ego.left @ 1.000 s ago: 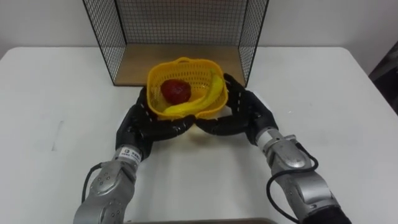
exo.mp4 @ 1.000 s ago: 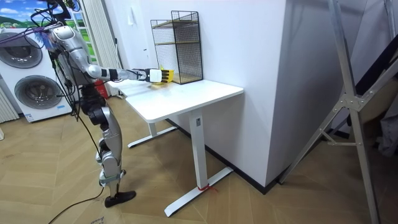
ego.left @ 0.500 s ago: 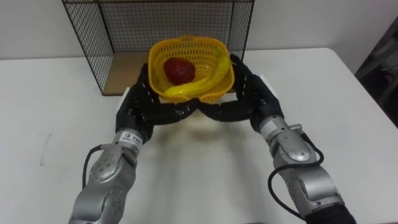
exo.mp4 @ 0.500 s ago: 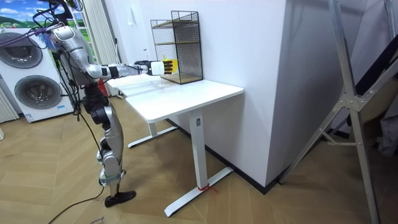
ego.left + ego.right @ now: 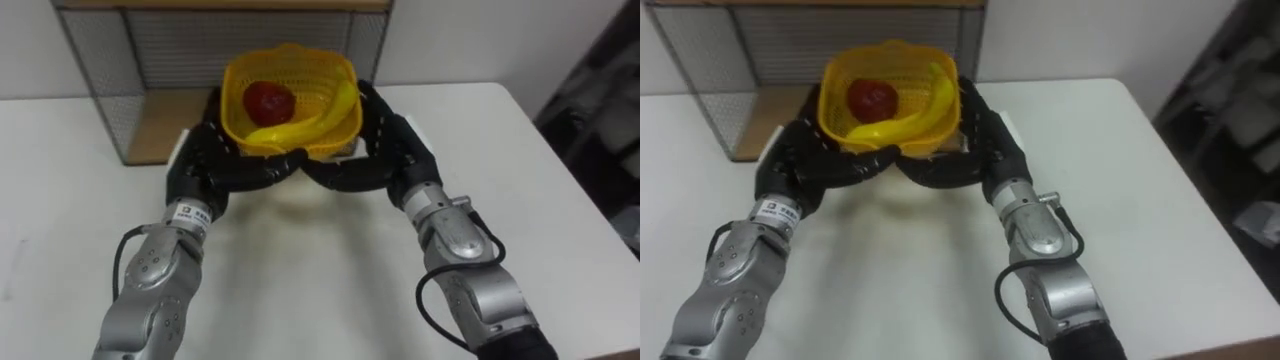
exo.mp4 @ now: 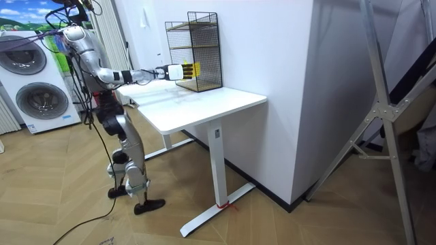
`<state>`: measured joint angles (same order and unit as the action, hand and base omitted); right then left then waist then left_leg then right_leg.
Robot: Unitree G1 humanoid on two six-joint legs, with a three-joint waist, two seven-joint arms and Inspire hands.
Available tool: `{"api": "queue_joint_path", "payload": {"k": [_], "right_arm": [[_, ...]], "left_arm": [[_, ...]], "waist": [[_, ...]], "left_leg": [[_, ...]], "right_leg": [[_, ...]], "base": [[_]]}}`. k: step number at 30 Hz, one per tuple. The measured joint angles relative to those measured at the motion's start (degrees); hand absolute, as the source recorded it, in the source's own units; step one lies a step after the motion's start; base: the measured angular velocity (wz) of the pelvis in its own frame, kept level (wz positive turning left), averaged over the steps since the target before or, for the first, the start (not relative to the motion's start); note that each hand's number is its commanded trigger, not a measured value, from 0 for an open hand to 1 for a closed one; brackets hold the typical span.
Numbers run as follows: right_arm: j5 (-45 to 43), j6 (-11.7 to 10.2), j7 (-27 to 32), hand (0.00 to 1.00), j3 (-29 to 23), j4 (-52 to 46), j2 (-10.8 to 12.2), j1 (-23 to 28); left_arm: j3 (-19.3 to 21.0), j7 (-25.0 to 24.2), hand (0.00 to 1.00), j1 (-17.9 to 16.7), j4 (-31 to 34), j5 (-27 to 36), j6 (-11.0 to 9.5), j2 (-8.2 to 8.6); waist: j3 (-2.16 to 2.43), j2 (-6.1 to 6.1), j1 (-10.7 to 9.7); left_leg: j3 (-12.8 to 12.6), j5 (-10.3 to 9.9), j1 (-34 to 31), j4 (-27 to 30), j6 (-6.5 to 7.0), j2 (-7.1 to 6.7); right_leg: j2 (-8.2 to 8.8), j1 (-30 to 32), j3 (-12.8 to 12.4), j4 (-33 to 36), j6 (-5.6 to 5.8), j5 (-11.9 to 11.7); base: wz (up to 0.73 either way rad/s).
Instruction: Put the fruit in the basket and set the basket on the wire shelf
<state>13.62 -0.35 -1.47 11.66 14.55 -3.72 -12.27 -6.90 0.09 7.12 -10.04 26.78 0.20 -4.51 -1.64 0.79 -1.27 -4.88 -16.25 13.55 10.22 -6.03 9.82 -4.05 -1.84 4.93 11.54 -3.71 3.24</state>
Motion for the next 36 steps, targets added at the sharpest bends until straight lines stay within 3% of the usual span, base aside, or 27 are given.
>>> {"api": "queue_joint_path", "payload": {"k": [1, 2, 3, 6, 7, 9, 11, 12, 14, 15, 17, 19, 20, 21, 22, 24, 29, 32, 36], "right_arm": [[0.1, 0.0, 0.0, 0.00, -0.5, 0.1, 0.1, 0.0], [0.1, 0.0, -0.2, 0.00, -1.2, 0.2, 0.0, 0.0], [0.7, 0.0, -0.5, 0.00, -1.2, 0.2, -0.1, 0.0], [1.4, 0.0, -0.6, 0.00, -0.6, 0.4, 0.9, 0.1], [1.3, 0.0, -0.7, 0.00, -0.5, 0.4, 0.9, 0.2], [2.0, 0.0, -1.4, 0.00, -0.3, 0.6, 0.2, 0.6], [2.5, 0.0, -1.6, 0.00, -0.2, 0.6, -0.2, 0.6], [2.9, 0.0, -1.6, 0.00, 0.0, 0.8, -0.2, 0.6], [3.7, 0.0, -1.8, 0.00, 0.7, 1.1, 0.0, 0.6], [3.9, 0.0, -1.9, 0.00, 0.6, 1.2, -0.6, 0.5], [4.0, 0.0, -1.9, 0.00, 0.2, 2.3, -1.3, 0.1], [4.1, 0.0, -2.2, 0.00, 0.2, 4.1, -1.2, -0.4], [4.2, 0.1, -2.5, 0.00, 0.2, 5.8, -1.2, -0.6], [4.1, 0.1, -2.9, 0.00, 0.3, 6.5, -1.2, -0.4], [4.1, 0.1, -3.2, 0.00, 0.5, 6.5, -1.2, -0.4], [4.5, -0.8, -3.7, 0.00, 0.5, 5.5, -2.2, 0.6], [6.1, -1.1, -2.2, 0.00, -0.6, 4.6, -3.9, 0.5], [7.0, -1.1, -2.0, 0.00, -2.1, 4.6, -3.8, -0.3], [8.1, -1.1, -0.2, 0.00, -2.2, 4.5, -3.9, -0.2]], "left_arm": [[-0.2, 0.0, 0.00, 0.0, 0.1, 0.0, 0.0, 0.06], [-0.7, -0.1, 0.00, 0.0, 0.1, 0.0, 0.0, 0.51], [-0.6, -0.1, 0.00, 0.0, 0.1, 0.3, 0.0, 0.56], [0.9, -0.1, 0.00, 0.0, 0.0, 0.4, -0.4, 0.36], [1.1, -0.1, 0.00, 0.0, 0.0, 0.2, -0.4, 0.37], [1.1, -0.1, 0.00, -0.1, -0.2, 0.2, -0.4, 0.28], [1.0, -0.1, 0.00, -0.1, -0.2, 0.6, -0.5, 0.50], [1.0, -0.1, 0.00, -0.1, -0.7, 0.6, -0.6, 0.49], [1.1, -0.2, 0.00, -0.1, -1.7, 0.5, -0.6, 0.37], [1.0, -0.3, 0.00, -0.1, -1.8, 0.5, -0.6, 0.71], [0.3, -0.5, 0.00, -0.1, -2.3, 0.6, -0.6, 1.19], [0.0, -0.5, 0.00, -0.1, -2.5, 0.6, -0.5, 1.12], [0.0, -0.6, 0.00, -0.1, -2.6, 0.6, -0.5, 1.01], [0.0, -0.6, 0.00, -0.2, -2.7, 0.6, -0.5, 0.82], [0.0, -0.6, 0.00, -0.1, -2.6, 0.6, -0.5, 0.33], [0.4, -0.6, 0.00, -0.2, -2.7, 0.7, -0.5, -1.33], [0.8, -0.6, 0.00, -0.2, -2.5, 1.1, -0.5, -1.52], [0.8, -0.6, 0.00, 1.9, -2.5, 1.7, -0.5, -1.49], [-0.2, -0.6, 0.00, 2.3, -2.6, 3.1, -0.5, -1.80]], "waist": [[-0.01, 0.03, -0.1], [0.19, 0.45, 0.2], [0.23, 0.71, 1.5], [0.28, 1.09, 4.1], [0.31, 1.31, 4.4], [0.19, 1.48, 5.3], [0.00, 0.77, 5.3], [-0.14, 0.56, 5.4], [-0.05, 0.71, 5.3], [-0.18, 1.03, 4.6], [-0.35, 1.23, 4.7], [-0.24, 1.00, 5.2], [-0.15, 1.01, 5.5], [0.44, 1.10, 6.2], [0.78, 1.25, 6.0], [0.94, 1.85, 4.2], [0.93, 1.89, 2.9], [-0.16, 2.53, 2.7], [-0.07, 3.19, 2.2]], "left_leg": [[-0.5, 0.3, -1.0, -0.5, 0.83, -0.16], [-1.6, 0.6, -1.1, 0.6, 1.68, -0.85], [-2.1, 0.6, -1.5, 2.2, 1.72, -1.77], [-2.8, -0.1, -3.3, 8.9, 1.95, -2.43], [-2.7, -0.4, -4.0, 11.1, 1.96, -2.44], [-2.0, -0.8, -8.1, 22.9, 1.92, -2.35], [-0.3, -0.7, -10.8, 31.0, 2.01, -1.39], [0.4, 0.3, -12.2, 35.0, 2.37, -0.96], [1.1, 0.9, -14.2, 38.2, 2.87, -1.03], [1.9, -0.8, -16.6, 37.0, 3.85, -2.82], [1.1, -1.1, -20.7, 32.2, 4.18, -5.04], [-0.2, 0.8, -23.1, 22.5, 3.73, -6.04], [0.1, 4.1, -23.9, 16.8, 4.39, -6.61], [0.3, 7.3, -23.8, 15.1, 4.79, -6.72], [0.3, 8.1, -23.7, 14.7, 5.03, -6.83], [0.0, 10.0, -23.0, 14.6, 5.97, -7.46], [-1.2, 8.4, -22.9, 15.3, 7.25, -9.08], [-1.1, 7.0, -24.1, 17.1, 7.76, -9.92], [-1.1, 6.1, -24.1, 17.5, 8.35, -11.62]], "right_leg": [[0.14, 0.3, -0.8, 0.6, 0.46, 0.3], [0.68, 1.4, -1.0, 2.6, 1.83, 1.6], [0.99, 2.1, 0.2, 4.4, 2.11, 2.5], [2.55, 1.7, 4.6, 6.4, 0.82, 4.6], [3.00, 1.6, 4.6, 7.1, 0.73, 5.6], [3.91, 2.3, 4.5, 11.5, 0.11, 9.0], [3.71, 2.5, 4.3, 15.0, -0.50, 11.5], [3.36, 1.9, 4.1, 16.7, -1.10, 12.8], [3.39, 1.3, 4.0, 17.4, -2.08, 14.1], [3.62, 1.3, 3.5, 17.1, -2.19, 14.3], [4.21, 1.7, 2.2, 17.0, -2.04, 14.4], [4.26, 1.9, 1.8, 17.1, -2.25, 14.5], [4.27, 2.0, 1.8, 17.2, -2.29, 15.0], [4.03, 1.9, 1.0, 17.2, -1.50, 15.4], [4.02, 1.9, 1.0, 17.2, -1.20, 15.5], [4.65, 1.4, 1.5, 17.0, -0.70, 16.1], [6.70, 1.1, 0.9, 17.2, 0.62, 17.7], [7.41, 1.5, 1.6, 19.1, 0.88, 19.1], [9.47, 2.0, 2.5, 22.4, 1.58, 21.1]], "base": [[0.34], [0.11], [-0.08], [-0.27], [-0.06], [0.02], [0.03], [0.00], [0.15], [0.31], [0.01], [-0.30], [-0.42], [-0.37], [-0.20], [-0.05], [0.00], [0.11], [0.19]]}}
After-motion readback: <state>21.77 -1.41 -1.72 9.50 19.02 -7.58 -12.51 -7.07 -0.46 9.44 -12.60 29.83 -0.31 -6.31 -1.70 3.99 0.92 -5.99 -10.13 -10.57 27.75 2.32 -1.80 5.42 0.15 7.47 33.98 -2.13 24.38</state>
